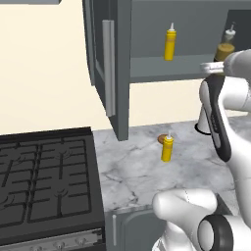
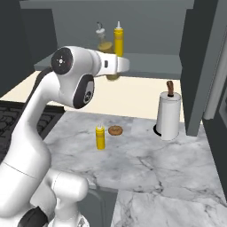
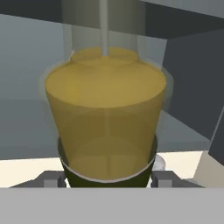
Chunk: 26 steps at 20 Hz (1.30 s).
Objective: Pick the oil and vinegar bottle and mustard from the counter and place them in the cabinet.
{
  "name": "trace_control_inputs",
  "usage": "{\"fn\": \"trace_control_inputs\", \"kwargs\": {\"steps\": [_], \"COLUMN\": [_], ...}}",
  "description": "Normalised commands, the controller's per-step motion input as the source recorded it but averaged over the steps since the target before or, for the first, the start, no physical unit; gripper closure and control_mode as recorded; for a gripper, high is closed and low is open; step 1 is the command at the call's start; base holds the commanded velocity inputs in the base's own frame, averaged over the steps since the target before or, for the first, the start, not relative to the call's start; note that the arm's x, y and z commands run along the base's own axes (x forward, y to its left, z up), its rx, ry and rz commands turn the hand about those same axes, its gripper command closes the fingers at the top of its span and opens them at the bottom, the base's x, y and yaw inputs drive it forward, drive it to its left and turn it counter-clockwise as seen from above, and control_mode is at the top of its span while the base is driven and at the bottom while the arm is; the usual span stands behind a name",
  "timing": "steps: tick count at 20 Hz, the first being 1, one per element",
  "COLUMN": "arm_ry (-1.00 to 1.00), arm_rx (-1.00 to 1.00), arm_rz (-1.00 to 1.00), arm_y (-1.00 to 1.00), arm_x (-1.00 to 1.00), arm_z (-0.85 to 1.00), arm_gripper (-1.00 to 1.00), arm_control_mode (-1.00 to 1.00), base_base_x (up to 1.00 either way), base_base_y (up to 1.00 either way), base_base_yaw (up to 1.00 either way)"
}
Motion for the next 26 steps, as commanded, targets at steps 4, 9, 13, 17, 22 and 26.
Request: {"fn": "trace_control_inputs", "kwargs": {"steps": [4,9,13,17,22,26], "arm_ry": [-0.01,0.0,0.0,0.0,0.0,0.0], "arm_rx": [0.0,0.0,0.0,0.0,0.0,0.0], "arm_rz": [0.0,0.0,0.0,0.0,0.0,0.0], "arm_y": [-0.08,-0.09,-0.09,-0.06,-0.05,-0.05], "arm_x": [0.33,0.41,0.46,0.4,0.25,0.2], "arm_z": [0.08,0.0,0.0,0.0,-0.09,-0.17], "arm_gripper": [1.0,1.0,1.0,1.0,1.0,1.0], "arm_control_mode": [-1.0,-1.0,-1.0,-1.0,-1.0,-1.0], "base_base_x": [0.0,0.0,0.0,0.0,0.0,0.0], "base_base_y": [0.0,0.0,0.0,0.0,0.0,0.0], "base_base_yaw": [0.0,0.0,0.0,0.0,0.0,0.0]}}
